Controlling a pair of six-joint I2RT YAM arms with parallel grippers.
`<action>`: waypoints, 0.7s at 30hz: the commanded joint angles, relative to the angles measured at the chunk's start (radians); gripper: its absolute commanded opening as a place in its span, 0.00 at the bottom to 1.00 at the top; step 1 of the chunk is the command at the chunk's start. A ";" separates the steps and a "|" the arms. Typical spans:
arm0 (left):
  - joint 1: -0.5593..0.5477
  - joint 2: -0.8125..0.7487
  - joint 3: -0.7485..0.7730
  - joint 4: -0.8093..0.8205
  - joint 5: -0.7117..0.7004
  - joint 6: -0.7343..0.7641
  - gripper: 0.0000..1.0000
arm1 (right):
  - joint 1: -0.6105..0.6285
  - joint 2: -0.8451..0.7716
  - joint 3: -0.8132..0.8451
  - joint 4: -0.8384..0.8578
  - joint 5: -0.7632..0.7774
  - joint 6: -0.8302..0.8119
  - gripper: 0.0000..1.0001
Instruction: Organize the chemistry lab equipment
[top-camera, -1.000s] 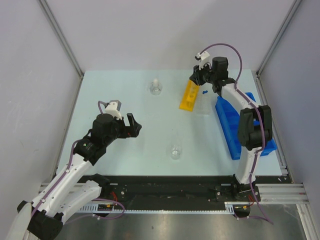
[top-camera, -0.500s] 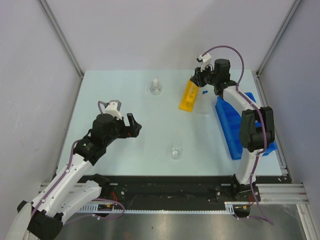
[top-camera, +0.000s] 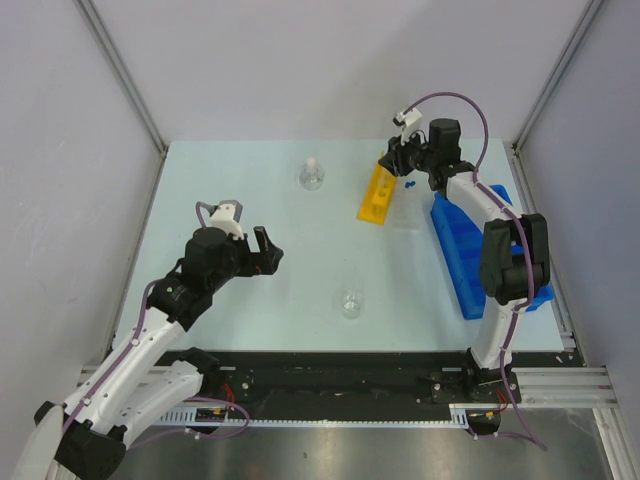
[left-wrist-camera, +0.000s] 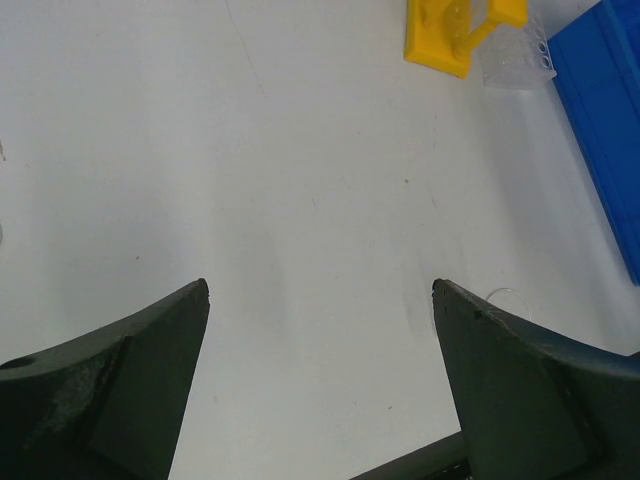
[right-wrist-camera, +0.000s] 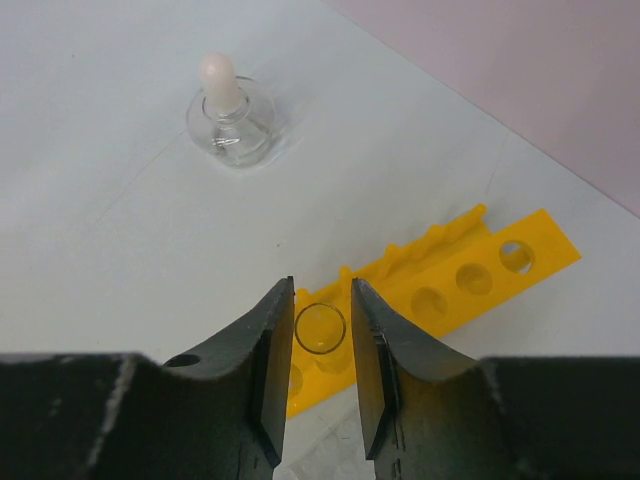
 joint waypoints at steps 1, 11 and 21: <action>0.007 -0.012 0.008 0.036 0.011 0.016 0.97 | -0.001 -0.062 -0.004 0.005 -0.025 -0.016 0.34; 0.007 -0.018 0.008 0.034 0.011 0.014 0.97 | -0.001 -0.082 -0.003 -0.001 -0.019 -0.011 0.43; 0.009 -0.015 0.006 0.042 0.027 0.014 0.99 | -0.041 -0.140 0.095 -0.081 -0.051 0.026 0.79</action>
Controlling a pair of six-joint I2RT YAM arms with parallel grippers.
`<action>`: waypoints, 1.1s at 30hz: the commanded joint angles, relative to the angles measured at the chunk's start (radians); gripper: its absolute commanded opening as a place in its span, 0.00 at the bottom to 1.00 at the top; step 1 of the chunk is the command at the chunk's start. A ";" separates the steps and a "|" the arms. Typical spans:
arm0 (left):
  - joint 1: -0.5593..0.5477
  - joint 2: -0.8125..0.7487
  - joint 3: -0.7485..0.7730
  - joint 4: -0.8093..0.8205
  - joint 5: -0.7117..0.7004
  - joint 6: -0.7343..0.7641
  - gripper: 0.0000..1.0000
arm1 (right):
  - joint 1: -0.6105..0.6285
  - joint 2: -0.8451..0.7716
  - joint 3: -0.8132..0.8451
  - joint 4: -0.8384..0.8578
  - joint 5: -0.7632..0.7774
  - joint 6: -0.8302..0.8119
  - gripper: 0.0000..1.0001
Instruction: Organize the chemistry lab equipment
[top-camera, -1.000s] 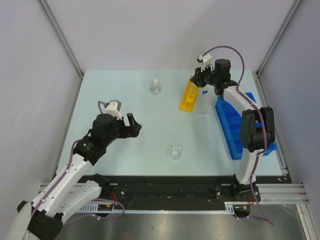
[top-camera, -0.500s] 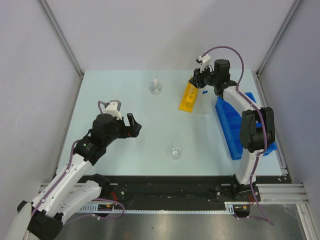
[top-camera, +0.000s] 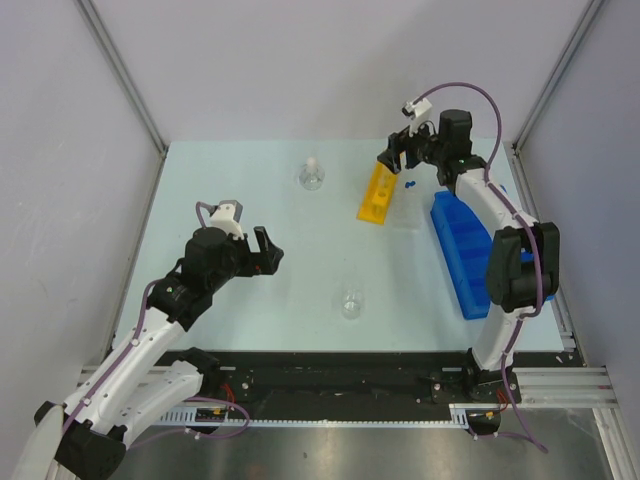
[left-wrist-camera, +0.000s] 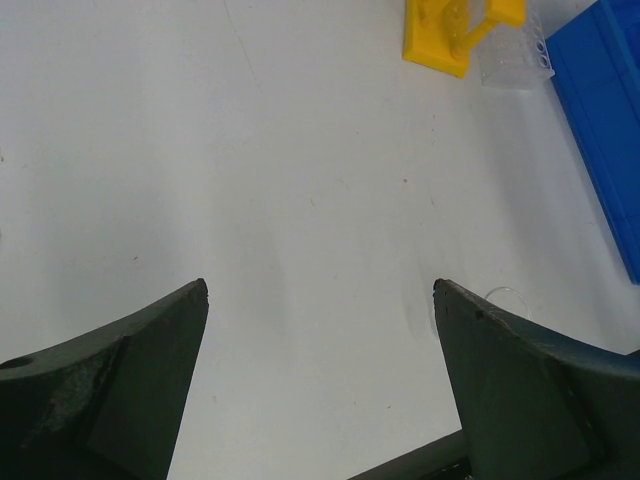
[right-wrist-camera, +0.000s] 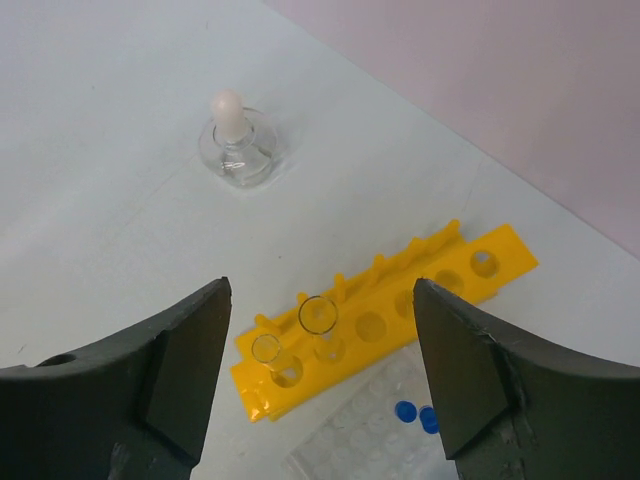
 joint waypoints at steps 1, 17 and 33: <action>0.009 -0.013 0.008 0.042 0.022 0.011 1.00 | -0.028 -0.080 0.091 -0.066 -0.048 0.014 0.80; 0.020 0.117 0.055 0.009 0.092 -0.003 1.00 | -0.039 -0.261 -0.093 -0.238 -0.099 0.193 0.91; 0.023 0.084 0.011 -0.009 0.108 -0.024 1.00 | 0.207 -0.124 -0.136 -0.308 0.654 0.479 0.96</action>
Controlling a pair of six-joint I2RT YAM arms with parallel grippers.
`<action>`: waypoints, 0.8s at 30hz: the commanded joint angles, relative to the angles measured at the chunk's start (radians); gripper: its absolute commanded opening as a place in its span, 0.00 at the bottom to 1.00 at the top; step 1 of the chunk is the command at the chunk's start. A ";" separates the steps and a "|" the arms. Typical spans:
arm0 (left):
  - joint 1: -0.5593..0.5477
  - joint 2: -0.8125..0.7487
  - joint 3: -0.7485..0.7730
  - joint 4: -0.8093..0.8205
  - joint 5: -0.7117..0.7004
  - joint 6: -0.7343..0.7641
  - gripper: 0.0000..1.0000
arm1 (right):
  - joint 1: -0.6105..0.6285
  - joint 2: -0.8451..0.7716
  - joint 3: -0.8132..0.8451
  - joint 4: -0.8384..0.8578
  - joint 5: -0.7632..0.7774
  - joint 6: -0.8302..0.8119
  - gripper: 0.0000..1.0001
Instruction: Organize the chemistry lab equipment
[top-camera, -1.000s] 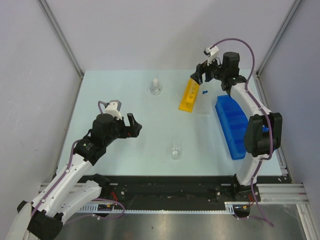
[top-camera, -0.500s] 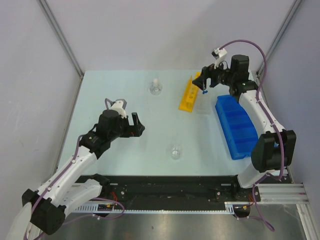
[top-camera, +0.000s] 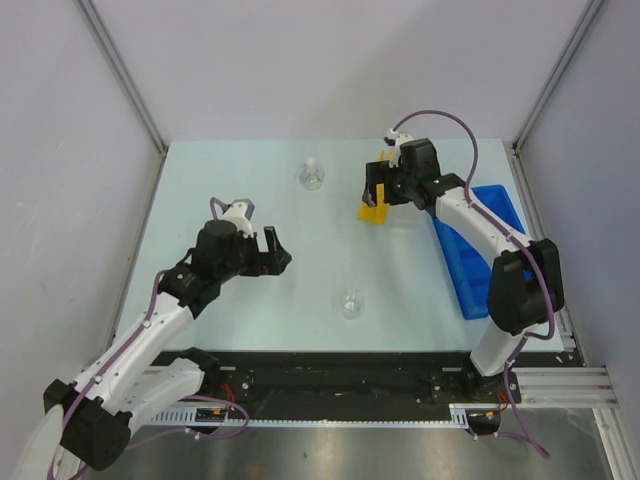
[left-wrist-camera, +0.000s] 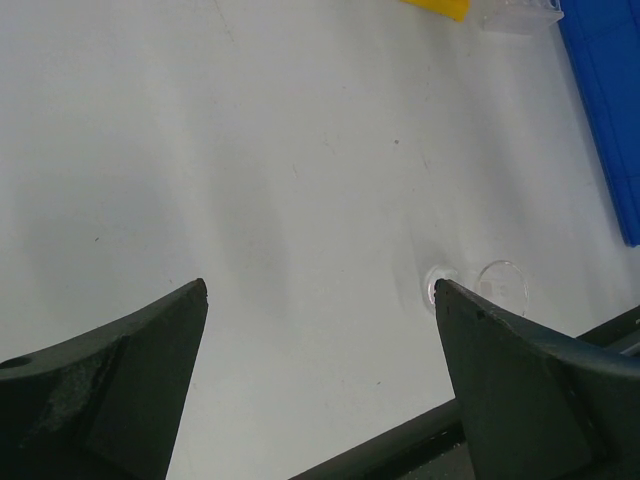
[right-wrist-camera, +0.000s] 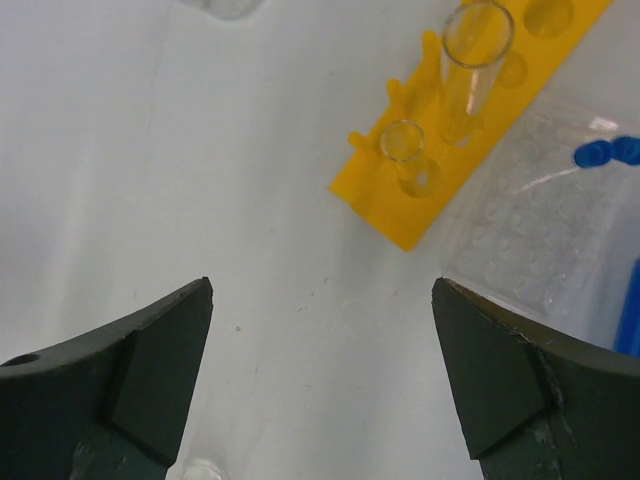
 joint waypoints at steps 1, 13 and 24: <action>0.011 -0.042 -0.015 -0.002 0.010 -0.011 1.00 | 0.031 0.049 -0.003 0.047 0.276 0.122 0.94; 0.023 -0.059 -0.041 0.000 0.014 -0.013 1.00 | 0.054 0.167 0.032 0.106 0.359 0.157 0.79; 0.025 -0.082 -0.041 -0.017 0.004 -0.010 1.00 | 0.054 0.264 0.112 0.092 0.382 0.140 0.75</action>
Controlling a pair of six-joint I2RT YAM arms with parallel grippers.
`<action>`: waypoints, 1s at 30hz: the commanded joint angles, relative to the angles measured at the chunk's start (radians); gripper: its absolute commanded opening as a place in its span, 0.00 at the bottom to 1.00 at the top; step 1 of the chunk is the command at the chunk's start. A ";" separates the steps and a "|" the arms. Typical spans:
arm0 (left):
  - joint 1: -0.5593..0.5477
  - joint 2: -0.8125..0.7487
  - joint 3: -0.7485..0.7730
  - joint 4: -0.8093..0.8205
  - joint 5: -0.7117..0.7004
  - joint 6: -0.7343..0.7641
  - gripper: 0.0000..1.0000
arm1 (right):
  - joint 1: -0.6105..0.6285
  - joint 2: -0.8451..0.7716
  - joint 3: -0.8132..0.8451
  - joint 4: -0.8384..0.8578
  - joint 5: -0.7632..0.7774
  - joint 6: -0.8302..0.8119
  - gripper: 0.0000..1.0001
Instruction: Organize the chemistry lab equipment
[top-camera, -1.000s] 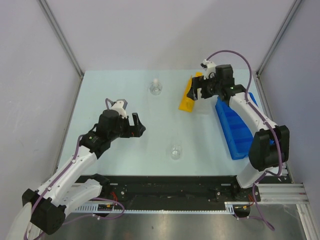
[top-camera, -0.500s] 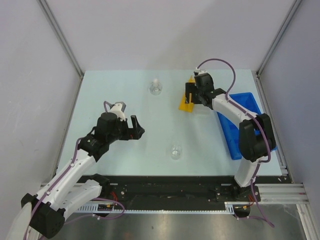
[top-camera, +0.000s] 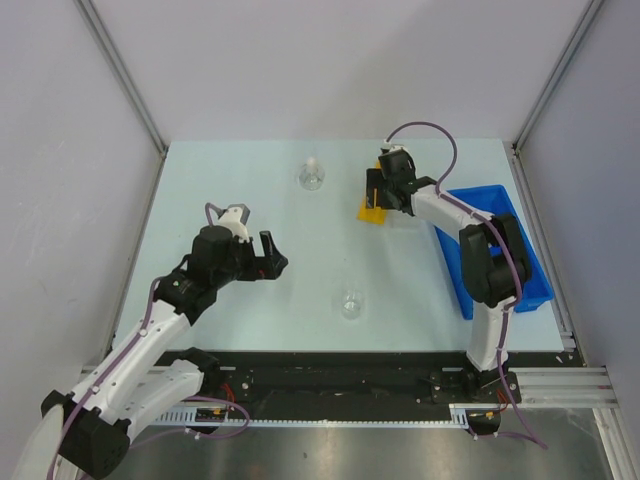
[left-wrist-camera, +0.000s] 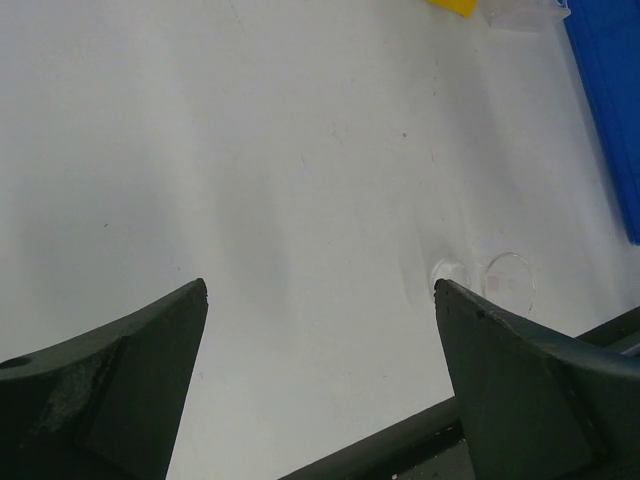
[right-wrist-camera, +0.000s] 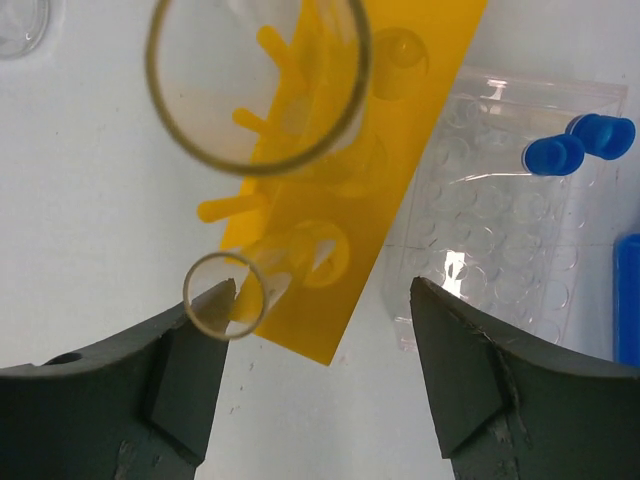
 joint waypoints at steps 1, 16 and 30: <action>0.009 -0.029 -0.001 -0.007 0.001 -0.009 1.00 | 0.006 0.014 0.057 0.026 0.042 -0.006 0.71; 0.011 -0.025 -0.001 0.001 0.009 -0.008 1.00 | 0.026 -0.006 0.025 0.053 0.028 -0.033 0.54; 0.012 -0.036 -0.006 0.001 0.016 -0.009 1.00 | 0.029 -0.075 -0.029 0.035 -0.064 -0.065 0.46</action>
